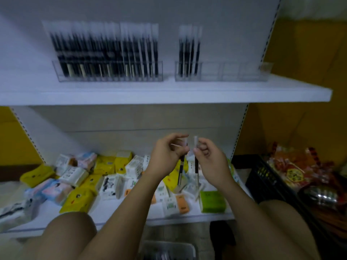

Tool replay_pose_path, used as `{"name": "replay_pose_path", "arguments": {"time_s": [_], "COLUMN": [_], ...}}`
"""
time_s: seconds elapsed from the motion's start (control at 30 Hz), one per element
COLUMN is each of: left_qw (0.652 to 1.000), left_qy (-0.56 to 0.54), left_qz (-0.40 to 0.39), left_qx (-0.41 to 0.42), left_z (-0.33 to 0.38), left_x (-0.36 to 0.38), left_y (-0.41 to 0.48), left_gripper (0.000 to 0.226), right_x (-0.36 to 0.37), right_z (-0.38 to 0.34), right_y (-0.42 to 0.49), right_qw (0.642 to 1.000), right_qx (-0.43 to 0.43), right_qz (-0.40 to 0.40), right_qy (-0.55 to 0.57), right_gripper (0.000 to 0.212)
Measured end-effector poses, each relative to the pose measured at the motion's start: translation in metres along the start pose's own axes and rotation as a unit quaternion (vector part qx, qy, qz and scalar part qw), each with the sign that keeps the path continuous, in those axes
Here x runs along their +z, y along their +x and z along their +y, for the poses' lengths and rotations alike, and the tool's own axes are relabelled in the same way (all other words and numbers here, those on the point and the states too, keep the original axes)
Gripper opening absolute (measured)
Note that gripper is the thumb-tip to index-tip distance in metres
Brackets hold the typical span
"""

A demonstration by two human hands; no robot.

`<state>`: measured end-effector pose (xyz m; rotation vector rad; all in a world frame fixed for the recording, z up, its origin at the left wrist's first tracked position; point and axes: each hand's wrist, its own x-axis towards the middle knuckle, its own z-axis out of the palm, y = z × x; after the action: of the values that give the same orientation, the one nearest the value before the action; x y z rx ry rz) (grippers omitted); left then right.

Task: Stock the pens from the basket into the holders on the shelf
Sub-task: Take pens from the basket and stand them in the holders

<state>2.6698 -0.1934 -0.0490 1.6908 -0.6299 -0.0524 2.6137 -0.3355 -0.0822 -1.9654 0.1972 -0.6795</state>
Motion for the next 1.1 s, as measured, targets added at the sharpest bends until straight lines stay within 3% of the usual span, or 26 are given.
{"name": "replay_pose_path", "arguments": {"time_s": [0.1, 0.4, 0.77, 1.1], "left_qw": [0.999, 0.986, 0.98, 0.96], "left_qy": [0.004, 0.041, 0.024, 0.081], "left_qz": [0.015, 0.044, 0.073, 0.129], "left_qx": [0.052, 0.154, 0.184, 0.236], "left_z": [0.032, 0.122, 0.194, 0.22], "left_x": [0.0, -0.006, -0.023, -0.031], "left_y": [0.018, 0.062, 0.126, 0.192], "left_gripper": [0.033, 0.032, 0.032, 0.025], "right_x": [-0.023, -0.077, -0.106, -0.109], "right_z": [-0.03, -0.117, -0.175, -0.186], "right_y": [0.017, 0.07, 0.145, 0.222], "right_qw": [0.998, 0.987, 0.977, 0.969], "right_qx": [-0.06, -0.158, -0.207, -0.227], "right_qz": [-0.006, 0.031, 0.057, 0.097], "right_qy": [0.031, 0.027, 0.022, 0.021], "right_gripper": [0.047, 0.044, 0.037, 0.038]}}
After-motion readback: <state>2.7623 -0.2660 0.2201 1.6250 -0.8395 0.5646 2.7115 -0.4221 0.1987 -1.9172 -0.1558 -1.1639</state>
